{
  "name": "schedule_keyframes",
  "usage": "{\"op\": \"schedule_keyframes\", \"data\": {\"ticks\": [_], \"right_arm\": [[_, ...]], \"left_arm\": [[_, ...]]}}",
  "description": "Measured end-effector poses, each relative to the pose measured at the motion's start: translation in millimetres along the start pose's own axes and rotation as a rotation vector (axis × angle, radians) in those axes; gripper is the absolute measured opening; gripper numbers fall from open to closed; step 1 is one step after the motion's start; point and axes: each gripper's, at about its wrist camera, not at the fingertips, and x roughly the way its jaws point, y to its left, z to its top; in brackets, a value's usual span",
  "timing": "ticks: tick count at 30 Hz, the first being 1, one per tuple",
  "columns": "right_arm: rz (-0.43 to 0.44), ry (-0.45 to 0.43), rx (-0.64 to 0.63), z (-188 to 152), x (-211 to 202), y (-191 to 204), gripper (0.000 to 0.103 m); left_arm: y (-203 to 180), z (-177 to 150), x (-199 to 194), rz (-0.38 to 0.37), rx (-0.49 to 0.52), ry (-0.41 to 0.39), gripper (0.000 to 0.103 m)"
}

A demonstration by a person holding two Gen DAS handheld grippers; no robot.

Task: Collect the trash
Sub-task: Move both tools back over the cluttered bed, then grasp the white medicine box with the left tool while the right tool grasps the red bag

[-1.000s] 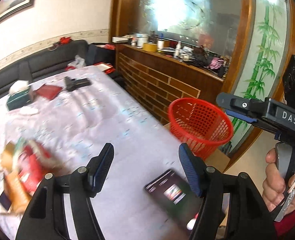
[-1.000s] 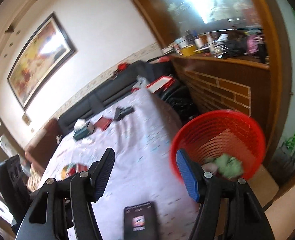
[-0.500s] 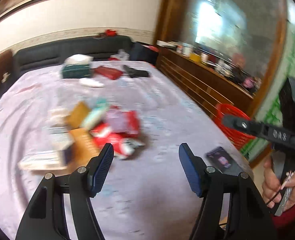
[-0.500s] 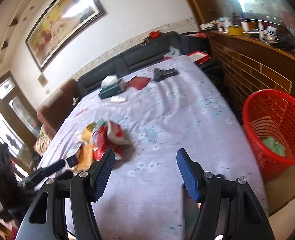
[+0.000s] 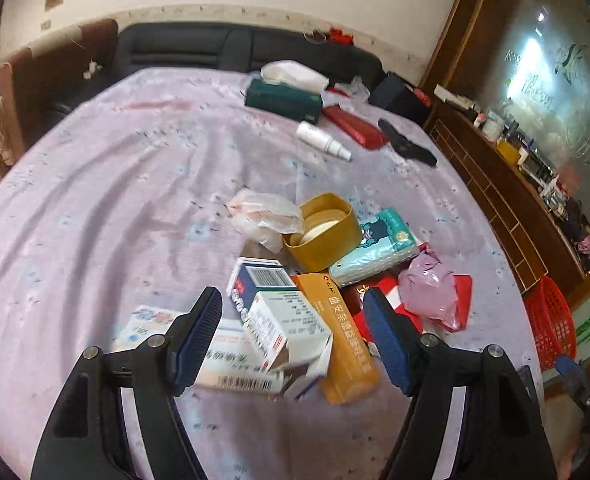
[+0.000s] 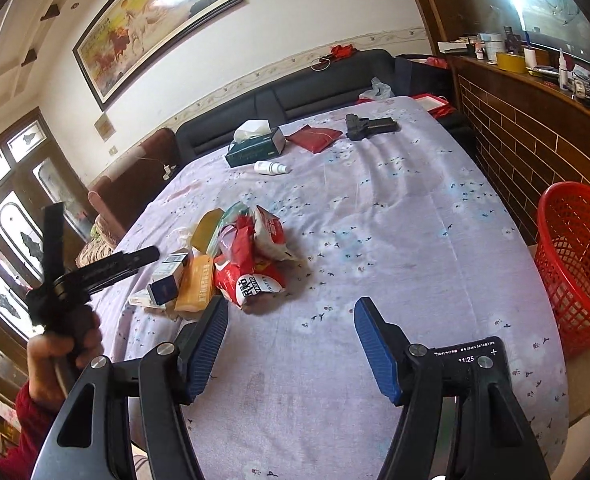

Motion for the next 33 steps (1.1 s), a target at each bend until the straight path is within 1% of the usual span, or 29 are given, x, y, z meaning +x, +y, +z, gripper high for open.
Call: {"op": "schedule_keyframes", "data": {"ticks": [2,4,6,8,9,12,13,16,18,20,23,26,27,28,29,30,32,33], "right_arm": [[0.000,0.005,0.006,0,1,-2,0.070],[0.005,0.008,0.009,1,2,-3,0.070],[0.004,0.009,0.008,2,4,-2,0.070],[0.018,0.015,0.008,4,8,0,0.070],[0.023,0.019,0.006,5,10,2,0.070],[0.046,0.032,-0.012,10,22,13,0.070],[0.051,0.038,-0.017,12,27,17,0.070],[0.086,0.059,-0.025,19,47,29,0.070],[0.091,0.067,-0.035,24,62,38,0.070],[0.082,0.074,-0.048,29,78,46,0.070],[0.080,0.107,-0.043,34,104,51,0.070],[0.058,0.138,-0.043,39,132,54,0.070],[0.060,0.143,-0.036,40,138,54,0.070],[0.064,0.147,-0.032,40,142,54,0.066],[0.060,0.152,-0.038,40,148,56,0.057],[0.046,0.157,-0.045,39,151,57,0.051],[0.049,0.154,-0.051,38,152,60,0.025],[0.058,0.151,-0.066,36,151,63,0.022]], "left_arm": [[-2,-1,14,0.034,0.007,0.023,0.070],[-3,-3,24,0.048,0.014,0.037,0.065],[-2,-5,34,0.052,0.022,0.054,0.063],[1,-8,39,0.045,0.023,0.066,0.052],[3,-10,40,0.039,0.026,0.065,0.052],[6,-14,33,0.027,0.044,0.034,0.047],[7,-15,30,0.012,0.044,0.021,0.046],[10,-19,18,-0.028,0.045,-0.014,0.046],[11,-22,8,-0.046,0.055,-0.044,0.046],[11,-25,-1,-0.051,0.068,-0.076,0.046],[10,-29,-13,-0.070,0.090,-0.112,0.040],[9,-34,-20,-0.098,0.097,-0.121,0.040],[9,-36,-20,-0.095,0.103,-0.121,0.040],[8,-37,-20,-0.086,0.112,-0.118,0.040],[8,-38,-19,-0.080,0.117,-0.115,0.040],[9,-39,-18,-0.075,0.118,-0.109,0.040],[12,-37,-15,-0.075,0.108,-0.099,0.041],[13,-36,-13,-0.077,0.107,-0.091,0.042]]}}
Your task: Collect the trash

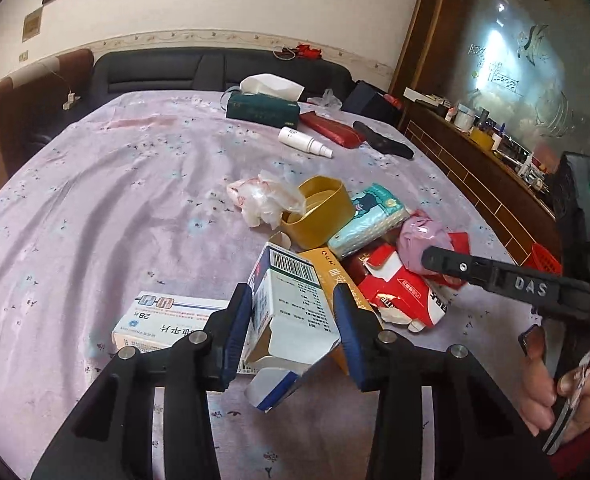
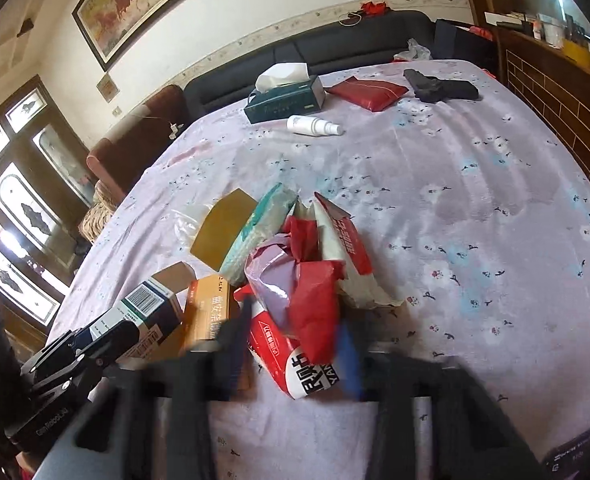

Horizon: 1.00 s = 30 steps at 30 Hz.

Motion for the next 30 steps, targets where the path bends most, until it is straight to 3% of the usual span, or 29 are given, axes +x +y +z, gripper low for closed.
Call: {"op": "schedule_keyframes", "data": {"ticks": [2,10,12,13,14,19,26,30], "right_arm": [[-0.018,-0.020,-0.024,-3,-6,5,0.018],[0.029,-0.083,-0.063,-24,-51,11,0.016],[0.044,-0.093,-0.071,-31,-61,11,0.016],[0.047,-0.097,-0.073,-34,-64,10,0.016],[0.050,-0.102,-0.073,-37,-68,9,0.016],[0.036,-0.123,-0.072,-49,-77,6,0.016],[0.015,-0.152,-0.068,-58,-88,3,0.016],[0.003,-0.159,-0.068,-63,-94,1,0.016]], "left_arm": [[2,1,2,0.002,-0.009,0.011,0.055],[1,7,24,0.071,0.003,0.055,0.056],[5,7,32,0.073,-0.010,0.066,0.048],[7,7,35,0.076,-0.017,0.075,0.036],[9,6,39,0.078,-0.025,0.080,0.033],[9,1,25,0.062,-0.055,0.030,0.033],[-31,-11,-23,0.051,0.036,-0.123,0.033],[-52,-17,-29,0.017,0.073,-0.128,0.033]]}}
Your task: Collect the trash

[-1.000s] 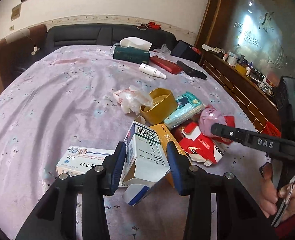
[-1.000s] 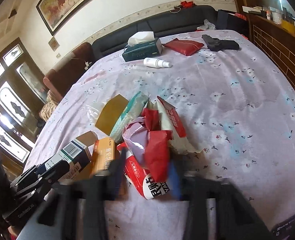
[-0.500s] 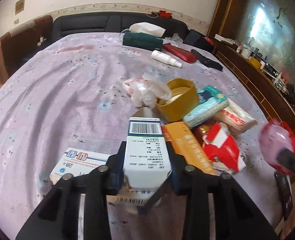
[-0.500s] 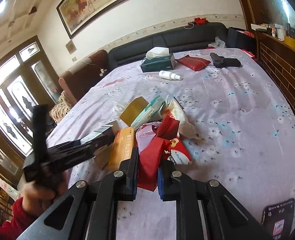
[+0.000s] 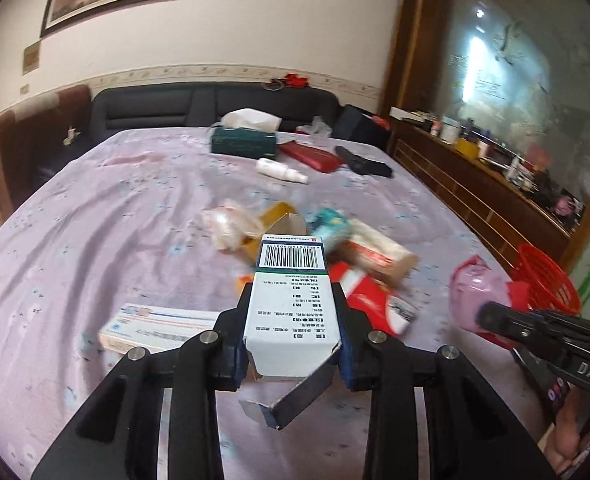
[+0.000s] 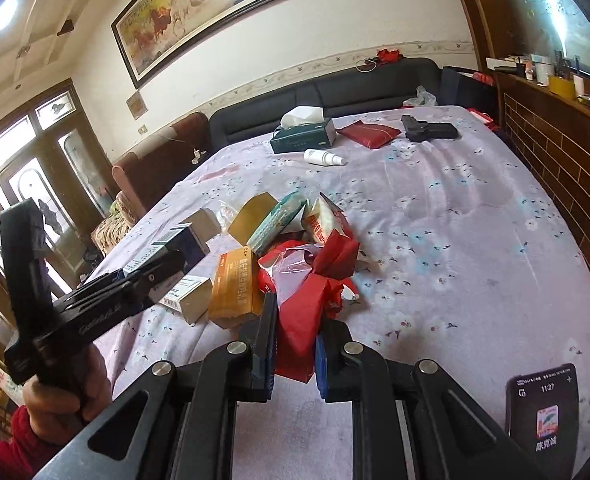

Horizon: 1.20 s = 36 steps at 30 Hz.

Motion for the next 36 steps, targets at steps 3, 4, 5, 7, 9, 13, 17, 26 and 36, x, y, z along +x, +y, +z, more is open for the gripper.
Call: {"op": "schedule_keyframes", "data": {"ticks": [3,4,5,7,9,13,17,26,36], "right_arm": [[-0.011,-0.003,0.001,-3,-4,-1,0.016],[-0.013,-0.004,0.002,-4,-6,-1,0.016],[-0.017,-0.006,0.002,-4,-8,-1,0.016],[-0.021,-0.011,0.005,-5,-11,-1,0.016],[-0.027,-0.019,0.007,-5,-14,-2,0.016],[-0.032,-0.022,0.015,-5,-17,-3,0.016],[-0.033,-0.025,0.017,-6,-19,-4,0.016],[-0.031,-0.024,0.018,-6,-21,-5,0.016],[-0.030,-0.021,0.016,-7,-22,-4,0.016]], "left_arm": [[-13,-3,-1,-0.018,0.026,0.003,0.033],[-16,-3,-1,-0.022,0.031,0.003,0.033],[-19,-4,-1,-0.027,0.038,0.003,0.033],[-25,-6,-2,-0.023,0.055,0.003,0.033],[-29,-7,-4,-0.020,0.070,-0.004,0.033],[-35,-8,-6,-0.013,0.089,-0.012,0.033],[-39,-9,-5,-0.004,0.105,-0.012,0.033],[-47,-11,-4,0.010,0.131,-0.013,0.033],[-53,-14,-4,0.030,0.158,-0.021,0.033]]}}
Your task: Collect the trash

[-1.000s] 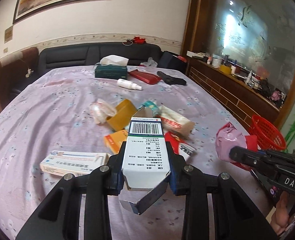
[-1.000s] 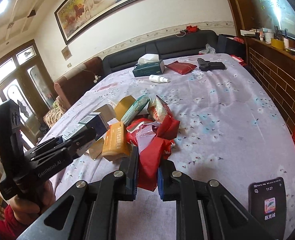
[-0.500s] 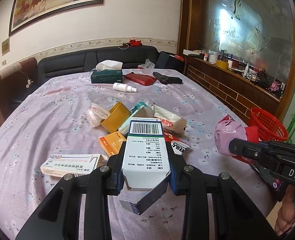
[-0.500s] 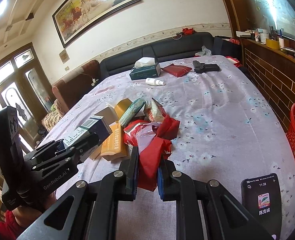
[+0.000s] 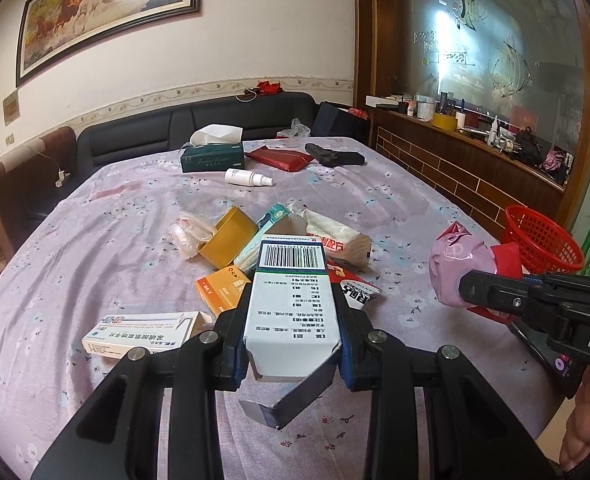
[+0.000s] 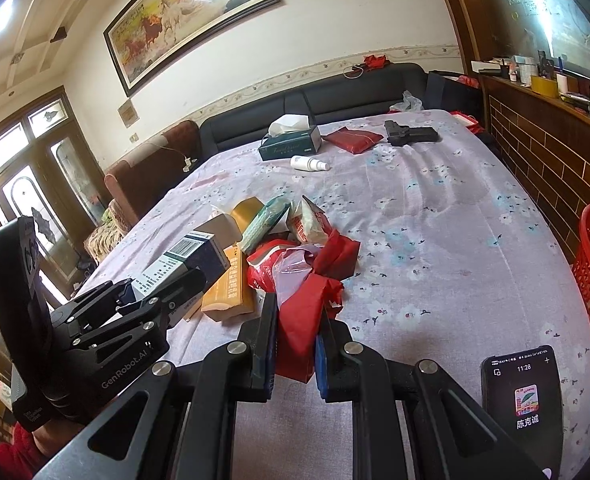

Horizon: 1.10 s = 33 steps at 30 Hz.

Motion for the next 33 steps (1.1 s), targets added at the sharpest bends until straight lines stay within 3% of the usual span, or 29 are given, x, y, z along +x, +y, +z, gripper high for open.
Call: {"op": "schedule_keyframes", "data": {"ticks": [33], "right_arm": [[0.001,0.001,0.012,0.2,-0.7,-2.3,0.016]], "left_arm": [[-1.0,-1.6,3.5,0.007,0.008,0.004,0.033]]}}
